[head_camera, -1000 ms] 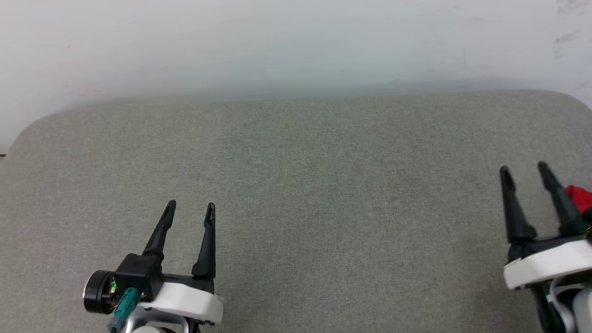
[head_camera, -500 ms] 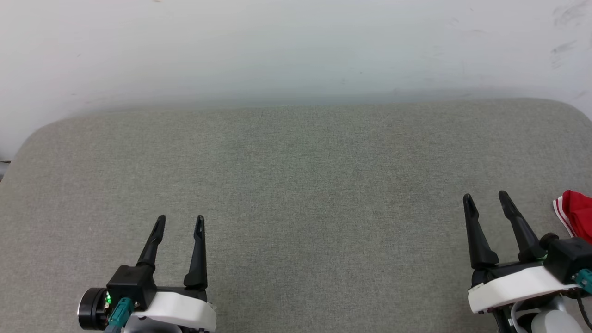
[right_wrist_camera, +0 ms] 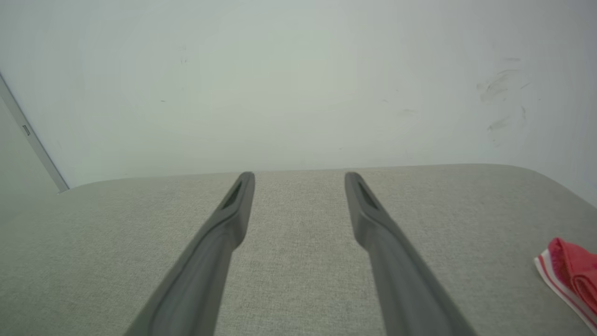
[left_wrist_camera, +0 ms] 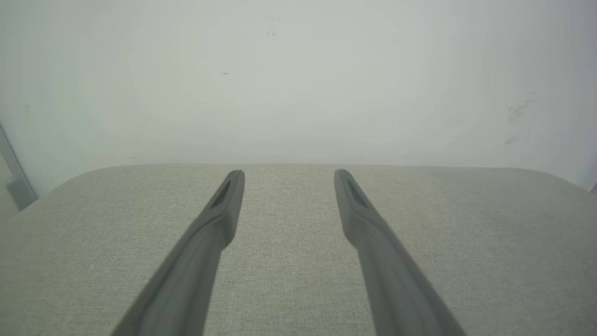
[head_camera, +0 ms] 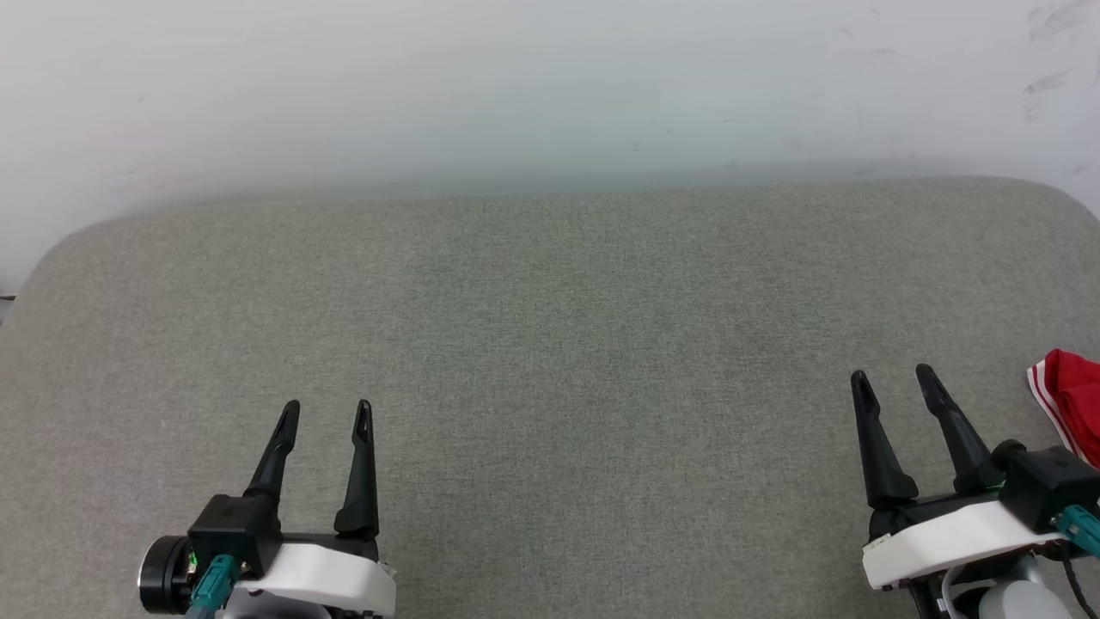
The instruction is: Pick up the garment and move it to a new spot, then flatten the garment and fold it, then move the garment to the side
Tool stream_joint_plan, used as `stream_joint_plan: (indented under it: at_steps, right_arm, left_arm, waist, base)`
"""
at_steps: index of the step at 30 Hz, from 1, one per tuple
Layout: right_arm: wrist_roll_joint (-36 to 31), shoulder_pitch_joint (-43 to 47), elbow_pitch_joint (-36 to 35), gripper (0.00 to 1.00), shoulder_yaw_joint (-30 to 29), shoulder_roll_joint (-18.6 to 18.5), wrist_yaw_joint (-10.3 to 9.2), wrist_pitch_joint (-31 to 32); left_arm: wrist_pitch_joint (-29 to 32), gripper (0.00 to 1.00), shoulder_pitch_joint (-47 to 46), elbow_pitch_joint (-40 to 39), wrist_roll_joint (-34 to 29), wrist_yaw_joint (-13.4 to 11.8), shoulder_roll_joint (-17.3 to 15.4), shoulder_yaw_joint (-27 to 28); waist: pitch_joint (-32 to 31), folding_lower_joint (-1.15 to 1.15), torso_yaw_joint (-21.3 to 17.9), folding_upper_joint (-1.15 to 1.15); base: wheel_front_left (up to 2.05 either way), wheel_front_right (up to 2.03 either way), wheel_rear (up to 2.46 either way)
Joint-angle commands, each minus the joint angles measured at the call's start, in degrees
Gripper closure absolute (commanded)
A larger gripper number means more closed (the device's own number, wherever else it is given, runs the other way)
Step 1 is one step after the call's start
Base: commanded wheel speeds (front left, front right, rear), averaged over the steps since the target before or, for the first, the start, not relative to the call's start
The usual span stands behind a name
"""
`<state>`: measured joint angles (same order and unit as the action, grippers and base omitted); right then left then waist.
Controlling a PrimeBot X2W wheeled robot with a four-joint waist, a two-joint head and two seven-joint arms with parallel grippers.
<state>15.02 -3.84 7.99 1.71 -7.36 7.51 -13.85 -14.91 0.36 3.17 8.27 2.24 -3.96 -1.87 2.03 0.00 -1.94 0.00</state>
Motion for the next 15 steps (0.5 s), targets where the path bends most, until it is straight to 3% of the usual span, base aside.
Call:
stream_joint_plan:
  at_steps: [1, 15]
  right_arm:
    - [0.1, -0.5, 0.3, 0.00, 0.1, -0.5, -0.05, -0.3]
    - [0.5, -0.7, 0.6, 0.00, 0.5, -1.0, -0.06, -0.6]
  left_arm:
    - [-0.4, 0.00, 0.3, -0.1, -1.6, 0.6, 0.2, 0.0]
    - [-0.4, 0.00, 0.2, -1.1, -2.6, -0.4, 0.9, 1.7]
  waist:
    - [0.0, 0.00, 0.0, 0.00]
    - [0.1, 0.00, 0.1, 0.00]
  base:
    - [0.00, 0.00, 0.00]
    - [0.00, 0.00, 0.00]
